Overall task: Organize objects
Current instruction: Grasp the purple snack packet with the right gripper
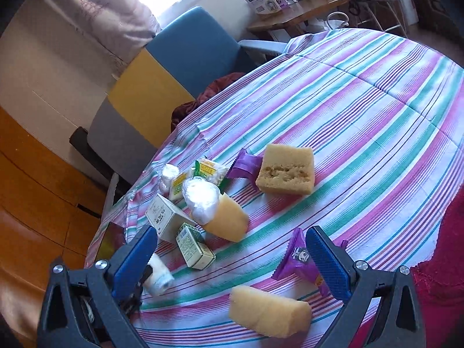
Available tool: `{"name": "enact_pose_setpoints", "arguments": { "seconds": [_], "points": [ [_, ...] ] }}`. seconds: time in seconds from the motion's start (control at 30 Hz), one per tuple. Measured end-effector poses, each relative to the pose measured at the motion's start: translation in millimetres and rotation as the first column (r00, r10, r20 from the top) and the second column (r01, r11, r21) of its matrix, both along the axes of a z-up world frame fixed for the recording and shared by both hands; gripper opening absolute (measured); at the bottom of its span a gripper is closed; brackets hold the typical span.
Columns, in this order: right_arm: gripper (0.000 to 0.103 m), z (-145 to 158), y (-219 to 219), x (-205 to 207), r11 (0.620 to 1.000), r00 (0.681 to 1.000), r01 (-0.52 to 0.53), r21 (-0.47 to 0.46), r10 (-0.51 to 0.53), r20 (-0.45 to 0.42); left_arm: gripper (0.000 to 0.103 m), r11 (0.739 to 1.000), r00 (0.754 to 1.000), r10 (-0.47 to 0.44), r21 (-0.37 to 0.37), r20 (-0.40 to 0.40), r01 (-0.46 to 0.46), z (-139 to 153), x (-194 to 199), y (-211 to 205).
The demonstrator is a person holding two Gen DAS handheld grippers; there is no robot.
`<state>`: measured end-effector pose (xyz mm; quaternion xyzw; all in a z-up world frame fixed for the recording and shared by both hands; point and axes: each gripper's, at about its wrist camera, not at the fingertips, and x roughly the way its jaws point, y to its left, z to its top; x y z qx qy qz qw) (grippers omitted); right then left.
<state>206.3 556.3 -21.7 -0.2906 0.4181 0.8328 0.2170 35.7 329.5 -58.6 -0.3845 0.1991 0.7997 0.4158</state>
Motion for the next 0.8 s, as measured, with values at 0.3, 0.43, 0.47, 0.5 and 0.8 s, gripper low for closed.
{"name": "enact_pose_setpoints", "arguments": {
  "seconds": [0.3,0.43,0.47,0.5,0.8],
  "points": [
    [0.103,-32.3,12.9,-1.8,0.989,0.933,0.105,-0.102,-0.063,0.354,0.052,0.999,0.997,-0.037,0.038,0.063,0.034,-6.0,8.9,-21.0],
    [0.095,-44.6,14.0,-15.6,0.992,0.886,0.092,-0.086,-0.042,0.462,0.052,0.999,0.998,-0.035,0.042,0.048,0.033,-7.3,12.6,-19.3],
    [0.087,-50.8,14.3,-22.4,0.994,0.865,0.068,-0.089,-0.014,0.501,0.052,0.999,0.998,-0.032,0.043,0.048,0.030,-9.2,12.7,-19.2],
    [0.075,-56.2,14.4,-26.8,0.993,0.852,0.055,-0.103,0.007,0.524,0.052,0.999,0.998,-0.026,0.046,0.052,0.024,-9.4,11.9,-18.8],
    [0.048,-52.4,10.5,-30.3,0.999,0.894,-0.003,-0.049,0.025,0.447,0.051,0.995,0.995,0.021,0.091,0.096,-0.030,-3.8,8.7,-38.9]
  ]
}}
